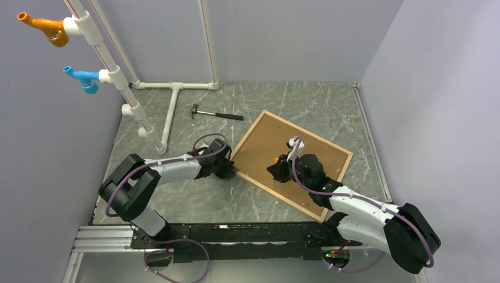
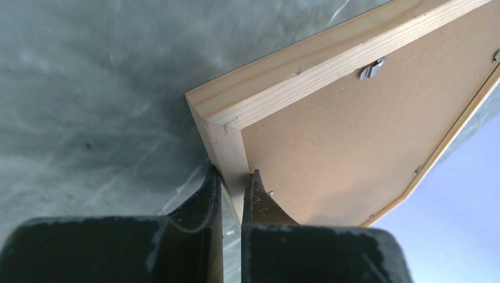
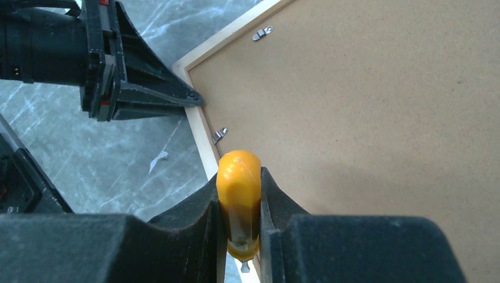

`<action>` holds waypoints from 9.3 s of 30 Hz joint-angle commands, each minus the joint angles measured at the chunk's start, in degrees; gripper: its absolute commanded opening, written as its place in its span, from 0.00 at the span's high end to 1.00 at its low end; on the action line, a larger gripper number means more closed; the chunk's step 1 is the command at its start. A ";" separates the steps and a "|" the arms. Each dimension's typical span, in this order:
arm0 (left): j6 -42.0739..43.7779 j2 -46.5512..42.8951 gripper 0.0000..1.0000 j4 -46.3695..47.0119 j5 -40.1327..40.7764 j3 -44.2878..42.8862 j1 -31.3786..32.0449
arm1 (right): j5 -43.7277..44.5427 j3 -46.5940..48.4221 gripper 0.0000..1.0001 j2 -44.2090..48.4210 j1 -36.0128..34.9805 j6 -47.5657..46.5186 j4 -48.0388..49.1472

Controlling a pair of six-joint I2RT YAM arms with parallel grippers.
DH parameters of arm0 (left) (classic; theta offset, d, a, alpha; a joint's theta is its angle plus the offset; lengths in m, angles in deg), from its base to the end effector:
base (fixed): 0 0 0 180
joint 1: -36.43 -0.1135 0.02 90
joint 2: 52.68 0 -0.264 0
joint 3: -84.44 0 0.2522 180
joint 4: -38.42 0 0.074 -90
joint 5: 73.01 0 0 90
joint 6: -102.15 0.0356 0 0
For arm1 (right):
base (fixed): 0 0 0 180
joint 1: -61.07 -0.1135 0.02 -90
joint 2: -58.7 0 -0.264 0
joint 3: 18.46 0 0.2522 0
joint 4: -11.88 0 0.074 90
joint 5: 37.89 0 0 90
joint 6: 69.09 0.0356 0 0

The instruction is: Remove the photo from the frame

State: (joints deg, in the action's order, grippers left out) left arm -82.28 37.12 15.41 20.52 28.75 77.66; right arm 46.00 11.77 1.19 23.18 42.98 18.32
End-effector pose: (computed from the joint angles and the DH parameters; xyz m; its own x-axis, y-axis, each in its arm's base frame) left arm 0.2176 -0.1877 0.1441 -0.5820 -0.8131 -0.0096 -0.6786 0.4922 -0.5453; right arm 0.1591 0.1286 0.1817 -0.5191 0.0694 -0.8519 -0.5332 0.7527 0.3862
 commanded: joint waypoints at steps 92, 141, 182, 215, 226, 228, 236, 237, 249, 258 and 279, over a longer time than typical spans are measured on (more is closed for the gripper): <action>46.36 10.04 1.00 15.89 -21.71 0.58 -22.49 | -8.94 47.09 1.00 -55.11 -2.88 -2.73 0.26; 54.66 -23.49 0.28 14.47 -22.04 4.02 -1.94 | -14.55 27.68 1.00 -19.30 3.55 25.14 -5.35; 61.75 -12.33 1.00 -20.06 6.07 -3.39 -16.95 | 3.95 33.56 0.00 -17.07 -0.91 3.56 -36.09; 60.96 -22.15 0.32 -10.92 -8.48 6.58 -23.92 | 26.64 44.87 0.58 -40.77 -31.84 6.78 -43.36; 58.66 -31.74 0.24 -7.03 -18.61 12.73 -23.92 | 35.97 46.31 0.65 -42.51 -34.04 9.87 -47.54; 58.54 -32.64 0.23 -6.46 -19.54 13.64 -23.92 | 37.13 46.90 0.63 -41.97 -34.27 10.46 -48.68; 57.45 -31.30 0.16 0.29 -25.61 17.57 -23.92 | 37.48 47.30 0.62 -41.50 -34.61 9.92 -47.91; 57.13 -30.87 0.16 1.31 -26.33 17.99 -23.92 | 37.53 47.78 0.62 -42.45 -34.62 10.25 -48.26; 53.64 -30.43 0.09 5.53 -27.92 20.94 -23.92 | 40.47 47.83 0.71 -45.82 -35.11 12.54 -47.45; 42.93 -32.45 0.07 16.01 -28.54 27.25 -24.24 | 41.00 44.22 1.00 -43.47 -35.52 12.71 -42.79; 24.09 -11.67 0.12 53.40 -38.78 24.35 -17.31 | 31.52 39.99 1.00 -25.86 -32.25 6.59 -35.34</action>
State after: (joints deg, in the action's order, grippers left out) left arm -54.41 23.22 61.20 -18.73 56.44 57.45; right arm 79.23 51.55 -29.50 -10.07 51.98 -22.79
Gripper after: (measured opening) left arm 0.892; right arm 0.067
